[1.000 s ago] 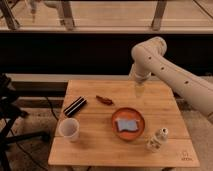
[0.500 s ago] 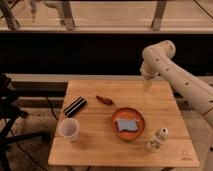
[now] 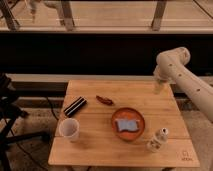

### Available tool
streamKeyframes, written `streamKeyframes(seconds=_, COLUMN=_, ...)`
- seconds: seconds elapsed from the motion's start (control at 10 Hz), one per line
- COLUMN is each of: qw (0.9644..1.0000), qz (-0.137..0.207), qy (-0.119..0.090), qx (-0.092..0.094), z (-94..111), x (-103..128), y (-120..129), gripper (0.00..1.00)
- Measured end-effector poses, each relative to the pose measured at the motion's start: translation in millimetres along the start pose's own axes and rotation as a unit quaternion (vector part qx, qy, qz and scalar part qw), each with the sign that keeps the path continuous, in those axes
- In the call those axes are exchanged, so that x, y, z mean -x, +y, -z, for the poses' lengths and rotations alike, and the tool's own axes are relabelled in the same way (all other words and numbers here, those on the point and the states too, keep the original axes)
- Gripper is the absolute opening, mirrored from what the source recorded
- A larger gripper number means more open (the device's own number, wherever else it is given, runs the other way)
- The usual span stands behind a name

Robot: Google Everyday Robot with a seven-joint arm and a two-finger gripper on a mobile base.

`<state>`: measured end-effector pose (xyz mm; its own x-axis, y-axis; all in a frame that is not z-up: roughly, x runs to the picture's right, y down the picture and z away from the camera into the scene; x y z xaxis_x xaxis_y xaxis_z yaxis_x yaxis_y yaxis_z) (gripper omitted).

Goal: Move the arm in a circular motion

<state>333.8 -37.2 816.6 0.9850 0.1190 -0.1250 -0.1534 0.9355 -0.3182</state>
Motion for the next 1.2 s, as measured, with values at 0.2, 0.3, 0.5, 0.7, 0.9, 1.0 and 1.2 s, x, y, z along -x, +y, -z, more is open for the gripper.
streamKeyframes(seconds=0.2, qw=0.9998, qz=-0.021, qy=0.001, qx=0.006, z=11, x=-39, y=19, gripper=0.8)
streamKeyframes(seconds=0.3, qw=0.9997, qz=-0.024, qy=-0.001, qx=0.008, z=17, x=-49, y=32, gripper=0.8)
streamKeyframes(seconds=0.5, qw=0.9995, qz=-0.03, qy=-0.009, qx=0.009, z=34, x=-70, y=69, gripper=0.8)
streamKeyframes(seconds=0.7, qw=0.9994, qz=-0.033, qy=-0.009, qx=0.002, z=54, x=-84, y=110, gripper=0.8)
streamKeyframes(seconds=0.9, qw=0.9995, qz=-0.03, qy=-0.008, qx=-0.003, z=75, x=-93, y=152, gripper=0.8)
streamKeyframes(seconds=1.0, qw=0.9996, qz=-0.027, qy=-0.008, qx=-0.003, z=81, x=-96, y=167, gripper=0.8)
streamKeyframes(seconds=1.2, qw=1.0, qz=-0.007, qy=-0.006, qx=-0.001, z=98, x=-97, y=207, gripper=0.8)
